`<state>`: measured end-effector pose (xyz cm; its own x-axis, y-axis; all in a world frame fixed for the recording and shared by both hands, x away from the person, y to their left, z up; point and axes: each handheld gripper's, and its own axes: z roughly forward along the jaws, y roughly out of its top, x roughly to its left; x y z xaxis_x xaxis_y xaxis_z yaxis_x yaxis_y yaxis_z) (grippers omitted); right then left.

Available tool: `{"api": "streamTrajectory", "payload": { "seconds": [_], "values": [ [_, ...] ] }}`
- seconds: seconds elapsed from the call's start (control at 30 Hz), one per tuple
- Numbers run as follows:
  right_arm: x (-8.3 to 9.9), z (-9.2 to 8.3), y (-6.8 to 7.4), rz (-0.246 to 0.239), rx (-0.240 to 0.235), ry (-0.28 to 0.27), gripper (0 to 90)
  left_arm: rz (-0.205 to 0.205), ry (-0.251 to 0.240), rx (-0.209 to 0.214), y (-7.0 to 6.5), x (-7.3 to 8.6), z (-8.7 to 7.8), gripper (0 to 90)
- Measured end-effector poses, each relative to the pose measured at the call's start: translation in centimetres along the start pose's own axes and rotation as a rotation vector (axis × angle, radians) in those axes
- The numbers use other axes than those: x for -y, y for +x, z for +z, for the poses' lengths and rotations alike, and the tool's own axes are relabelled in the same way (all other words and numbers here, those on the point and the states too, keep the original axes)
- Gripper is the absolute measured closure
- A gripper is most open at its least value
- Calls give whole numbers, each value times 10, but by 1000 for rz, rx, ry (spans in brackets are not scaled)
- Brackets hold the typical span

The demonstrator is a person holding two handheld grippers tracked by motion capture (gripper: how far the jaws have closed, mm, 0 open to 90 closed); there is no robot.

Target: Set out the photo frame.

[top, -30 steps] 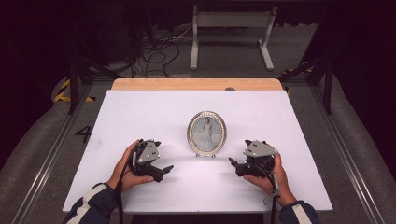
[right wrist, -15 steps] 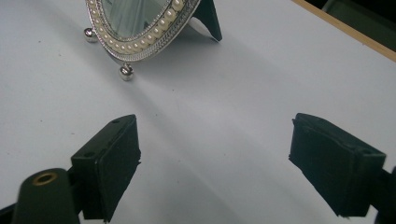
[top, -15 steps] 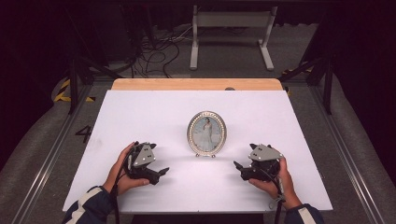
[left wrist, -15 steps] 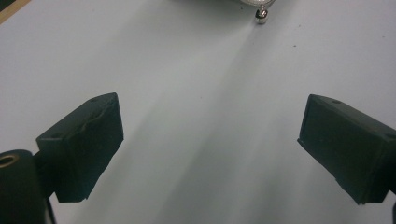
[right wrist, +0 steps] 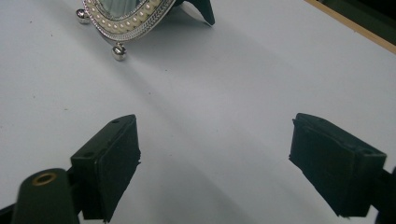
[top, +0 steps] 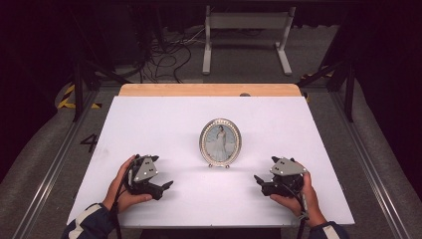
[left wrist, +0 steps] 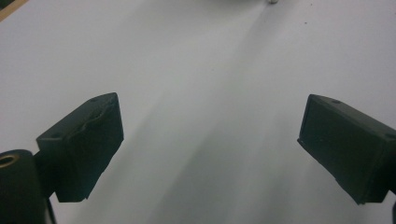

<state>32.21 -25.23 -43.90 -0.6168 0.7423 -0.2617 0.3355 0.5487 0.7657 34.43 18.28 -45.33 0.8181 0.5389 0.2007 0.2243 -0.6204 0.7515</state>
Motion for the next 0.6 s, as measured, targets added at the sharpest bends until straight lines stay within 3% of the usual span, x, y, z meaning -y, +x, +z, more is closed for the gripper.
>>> {"api": "streamTrajectory", "payload": {
  "seconds": [0.6],
  "values": [
    [17,-12,-3,32,25,11,157,-32,22,5,1,22,-15,70]
  ]
}}
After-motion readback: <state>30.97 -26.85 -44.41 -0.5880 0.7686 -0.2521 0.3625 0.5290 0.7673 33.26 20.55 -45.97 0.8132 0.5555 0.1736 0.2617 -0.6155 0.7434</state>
